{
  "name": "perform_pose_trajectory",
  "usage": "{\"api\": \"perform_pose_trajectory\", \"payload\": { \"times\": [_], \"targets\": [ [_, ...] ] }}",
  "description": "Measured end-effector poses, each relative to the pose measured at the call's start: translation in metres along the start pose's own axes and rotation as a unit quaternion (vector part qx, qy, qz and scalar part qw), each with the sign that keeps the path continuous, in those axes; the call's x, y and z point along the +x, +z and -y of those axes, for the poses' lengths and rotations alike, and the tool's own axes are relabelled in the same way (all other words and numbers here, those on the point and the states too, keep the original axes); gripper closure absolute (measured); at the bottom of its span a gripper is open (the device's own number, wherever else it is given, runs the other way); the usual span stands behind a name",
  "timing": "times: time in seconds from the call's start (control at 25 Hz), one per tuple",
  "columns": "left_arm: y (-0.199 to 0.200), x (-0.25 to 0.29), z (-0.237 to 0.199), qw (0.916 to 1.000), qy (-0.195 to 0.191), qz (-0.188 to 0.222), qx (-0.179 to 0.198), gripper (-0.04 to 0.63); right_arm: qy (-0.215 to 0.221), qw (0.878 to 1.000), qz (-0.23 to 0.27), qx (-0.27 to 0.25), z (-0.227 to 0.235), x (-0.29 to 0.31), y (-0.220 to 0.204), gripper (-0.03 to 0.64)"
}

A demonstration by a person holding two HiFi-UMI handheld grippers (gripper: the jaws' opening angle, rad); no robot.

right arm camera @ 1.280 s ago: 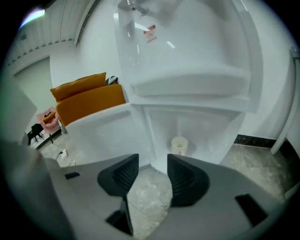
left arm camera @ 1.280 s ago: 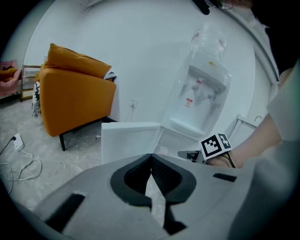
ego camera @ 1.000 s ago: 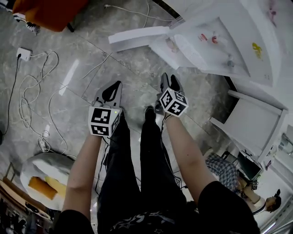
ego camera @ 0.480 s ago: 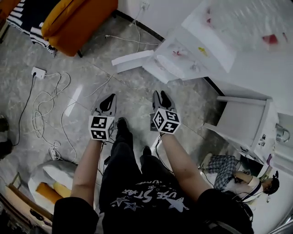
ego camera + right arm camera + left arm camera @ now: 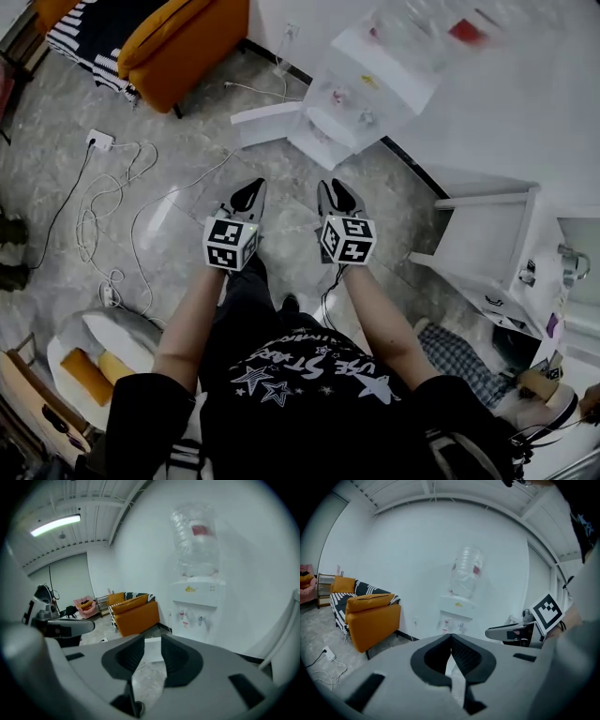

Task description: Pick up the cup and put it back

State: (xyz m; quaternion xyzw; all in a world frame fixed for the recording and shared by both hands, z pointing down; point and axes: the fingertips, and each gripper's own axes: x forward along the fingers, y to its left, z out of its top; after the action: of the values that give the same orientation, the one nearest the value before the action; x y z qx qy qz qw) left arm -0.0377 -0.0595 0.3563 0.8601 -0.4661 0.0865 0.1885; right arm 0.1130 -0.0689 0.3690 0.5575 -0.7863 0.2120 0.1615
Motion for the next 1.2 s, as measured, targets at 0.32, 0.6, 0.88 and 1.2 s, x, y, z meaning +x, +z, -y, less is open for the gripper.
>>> {"api": "perform_pose_trajectory", "payload": {
  "times": [0.32,0.6,0.88,1.2],
  "targets": [
    [-0.021,-0.083,0.092,0.9996,0.024,0.016,0.004,0.586,0.017,0.999,0.025,0.015,0.016,-0.121,-0.030,0.591],
    [-0.033,-0.158,0.140,0.9969,0.070,0.037,0.002,0.586,0.055,0.998,0.042,-0.004,0.008,-0.198,-0.047,0.612],
    [-0.040,-0.228,0.174,0.9926,0.107,0.058,0.003,0.586,0.091,0.993,0.050,-0.052,-0.015,-0.244,-0.060,0.612],
    [-0.053,-0.291,0.173,0.9877,0.140,0.069,-0.008,0.586,0.127,0.988,0.062,-0.056,-0.057,-0.263,-0.065,0.612]
  ]
}}
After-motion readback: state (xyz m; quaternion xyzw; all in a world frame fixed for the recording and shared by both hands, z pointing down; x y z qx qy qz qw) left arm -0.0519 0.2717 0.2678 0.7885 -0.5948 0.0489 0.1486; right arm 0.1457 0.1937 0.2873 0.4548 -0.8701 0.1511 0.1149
